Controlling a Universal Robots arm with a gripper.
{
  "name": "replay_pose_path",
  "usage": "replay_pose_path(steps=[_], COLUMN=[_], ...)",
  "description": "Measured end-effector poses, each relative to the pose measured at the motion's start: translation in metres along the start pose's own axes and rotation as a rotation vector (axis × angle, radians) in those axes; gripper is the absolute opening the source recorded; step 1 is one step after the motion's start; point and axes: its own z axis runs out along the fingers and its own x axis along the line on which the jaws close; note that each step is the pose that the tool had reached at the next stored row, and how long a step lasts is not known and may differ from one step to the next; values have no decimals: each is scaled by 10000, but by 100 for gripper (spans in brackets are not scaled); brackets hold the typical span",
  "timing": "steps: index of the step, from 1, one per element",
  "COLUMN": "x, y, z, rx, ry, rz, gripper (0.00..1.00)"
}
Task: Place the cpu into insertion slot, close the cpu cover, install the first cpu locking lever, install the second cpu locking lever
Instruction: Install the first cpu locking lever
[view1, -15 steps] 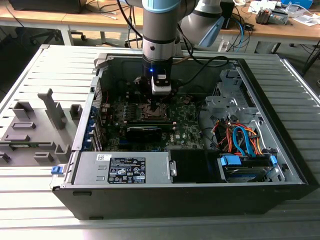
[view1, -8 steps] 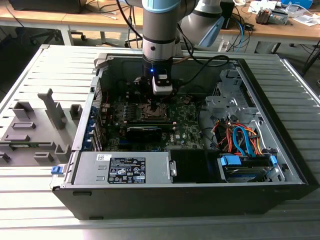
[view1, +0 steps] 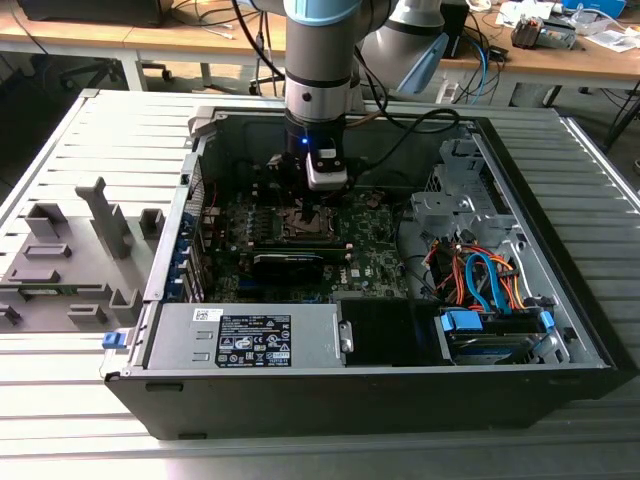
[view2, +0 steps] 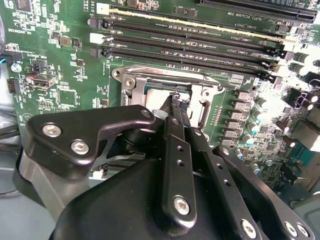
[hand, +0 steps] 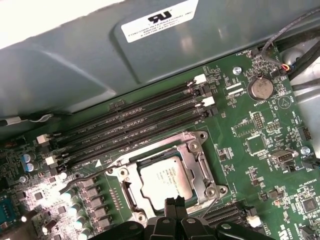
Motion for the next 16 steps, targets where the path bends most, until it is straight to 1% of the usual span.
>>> replay_pose_path(steps=[7,16], x=[0,0], y=[0,0], z=[0,0], rx=[-5,-12], ry=[-20,-38], rz=[-363,-688], gripper=[11,11])
